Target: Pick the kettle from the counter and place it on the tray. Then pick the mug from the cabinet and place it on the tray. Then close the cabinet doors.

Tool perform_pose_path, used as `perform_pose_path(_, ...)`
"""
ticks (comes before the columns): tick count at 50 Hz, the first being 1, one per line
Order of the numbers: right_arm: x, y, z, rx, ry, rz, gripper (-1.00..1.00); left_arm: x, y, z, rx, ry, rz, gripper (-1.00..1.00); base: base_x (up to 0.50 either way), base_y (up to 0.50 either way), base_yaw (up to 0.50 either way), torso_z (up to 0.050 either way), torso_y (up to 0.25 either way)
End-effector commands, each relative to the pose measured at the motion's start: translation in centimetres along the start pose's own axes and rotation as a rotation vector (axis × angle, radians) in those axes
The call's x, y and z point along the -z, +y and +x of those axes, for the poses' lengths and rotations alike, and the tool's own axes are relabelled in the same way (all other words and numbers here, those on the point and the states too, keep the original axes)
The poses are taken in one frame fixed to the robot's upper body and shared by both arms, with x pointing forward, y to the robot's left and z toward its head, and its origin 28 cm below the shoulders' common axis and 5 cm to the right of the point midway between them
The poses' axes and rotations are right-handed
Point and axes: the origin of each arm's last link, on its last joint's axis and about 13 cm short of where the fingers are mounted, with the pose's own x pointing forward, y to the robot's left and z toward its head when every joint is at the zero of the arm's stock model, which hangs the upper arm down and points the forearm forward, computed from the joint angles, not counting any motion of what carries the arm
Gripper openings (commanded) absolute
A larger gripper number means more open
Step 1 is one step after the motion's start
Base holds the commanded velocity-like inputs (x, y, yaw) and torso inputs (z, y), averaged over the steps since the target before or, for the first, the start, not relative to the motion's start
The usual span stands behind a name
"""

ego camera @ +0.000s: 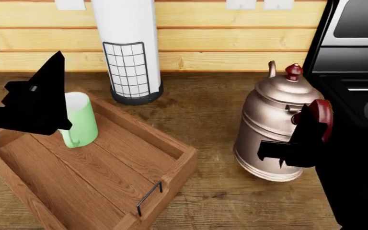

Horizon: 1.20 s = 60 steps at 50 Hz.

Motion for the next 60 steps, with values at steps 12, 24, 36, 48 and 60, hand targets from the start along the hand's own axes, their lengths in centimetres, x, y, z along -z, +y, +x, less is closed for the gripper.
perform_pose_path(12,-3.5,0.3,-1.2,-0.038,-0.148,-0.024,-1.0,-0.1,0.1,0.0,-0.008,-0.004,0.0,1.0,0.0,0.0,0.0,0.0,0.0)
perform_pose_path(24,-5.0,1.0,-2.1,-0.095,-0.21,-0.05,-1.0,-0.6,0.2,0.0,-0.014,-0.014,0.0,1.0,0.0,0.0,0.0,0.0,0.001)
perform_pose_path(36,-6.8,2.7,-3.3,-0.191,-0.288,-0.063,-1.0,-0.8,0.6,-0.3,-0.032,-0.028,-0.003,1.0,0.0,0.0,0.0,0.001,0.001)
perform_pose_path(48,-7.6,5.0,-4.1,-0.316,-0.335,-0.053,-1.0,-0.8,0.9,-0.5,-0.048,-0.035,-0.007,1.0,0.0,0.0,0.0,0.0,0.0)
perform_pose_path(60,-7.0,8.0,-3.8,-0.471,-0.344,-0.041,-1.0,-0.6,1.3,-0.7,-0.059,-0.037,-0.015,1.0,0.0,0.0,0.0,0.0,0.001)
